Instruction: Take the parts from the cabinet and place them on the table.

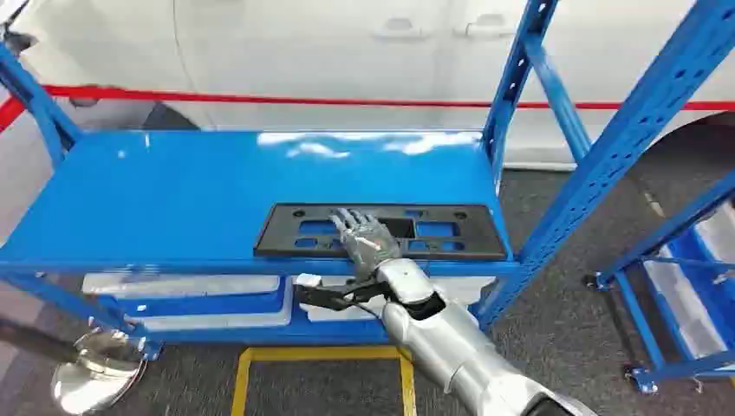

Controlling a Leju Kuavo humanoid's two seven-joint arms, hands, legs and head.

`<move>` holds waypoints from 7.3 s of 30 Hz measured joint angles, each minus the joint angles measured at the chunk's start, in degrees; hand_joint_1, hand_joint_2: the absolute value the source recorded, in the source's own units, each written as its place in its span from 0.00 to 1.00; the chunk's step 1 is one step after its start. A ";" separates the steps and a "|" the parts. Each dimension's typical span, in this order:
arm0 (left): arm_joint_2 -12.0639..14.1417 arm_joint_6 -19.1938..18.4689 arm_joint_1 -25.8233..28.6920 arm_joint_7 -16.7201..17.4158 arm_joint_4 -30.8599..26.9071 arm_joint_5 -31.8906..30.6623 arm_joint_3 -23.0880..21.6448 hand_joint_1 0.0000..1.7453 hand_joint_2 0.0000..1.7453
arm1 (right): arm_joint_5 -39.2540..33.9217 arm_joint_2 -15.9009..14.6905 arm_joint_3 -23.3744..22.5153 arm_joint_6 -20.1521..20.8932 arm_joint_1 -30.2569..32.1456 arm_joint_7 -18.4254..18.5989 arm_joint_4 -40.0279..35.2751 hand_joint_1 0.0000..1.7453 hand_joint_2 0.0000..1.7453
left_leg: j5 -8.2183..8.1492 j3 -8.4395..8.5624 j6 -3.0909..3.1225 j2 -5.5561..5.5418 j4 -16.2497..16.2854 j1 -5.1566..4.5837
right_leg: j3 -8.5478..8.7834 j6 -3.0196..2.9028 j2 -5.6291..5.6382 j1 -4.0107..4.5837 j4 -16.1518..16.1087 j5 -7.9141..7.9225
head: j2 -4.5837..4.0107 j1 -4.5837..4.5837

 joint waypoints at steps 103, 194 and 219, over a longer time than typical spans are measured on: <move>-1.20 -5.70 -1.25 -9.01 0.11 -1.68 -0.66 0.00 1.00 | 8.31 -14.41 -5.16 -10.03 10.81 -1.57 -60.22 1.00 1.00 | 4.67 -7.08 4.09 0.20 1.68 -3.90 | 5.68 -2.44 0.62 2.45 -2.87 -3.30 | 0.00 -0.39; -1.27 -2.97 -2.28 -10.47 0.11 -3.61 -2.38 0.00 1.00 | 8.96 -21.60 -1.92 -13.66 12.96 -1.90 -71.73 1.00 1.00 | 5.92 -7.82 6.51 0.49 1.55 -4.56 | 1.98 -0.89 0.29 1.67 9.87 -9.14 | 0.00 -0.35; -1.35 -2.65 -2.28 -10.27 0.09 -3.61 -2.45 0.00 1.00 | 8.75 -21.95 -1.92 -14.23 13.26 -1.75 -71.49 1.00 1.00 | 2.73 -4.15 4.93 0.28 1.76 -3.09 | -0.08 0.45 -0.24 0.55 1.10 -3.93 | 0.00 -0.63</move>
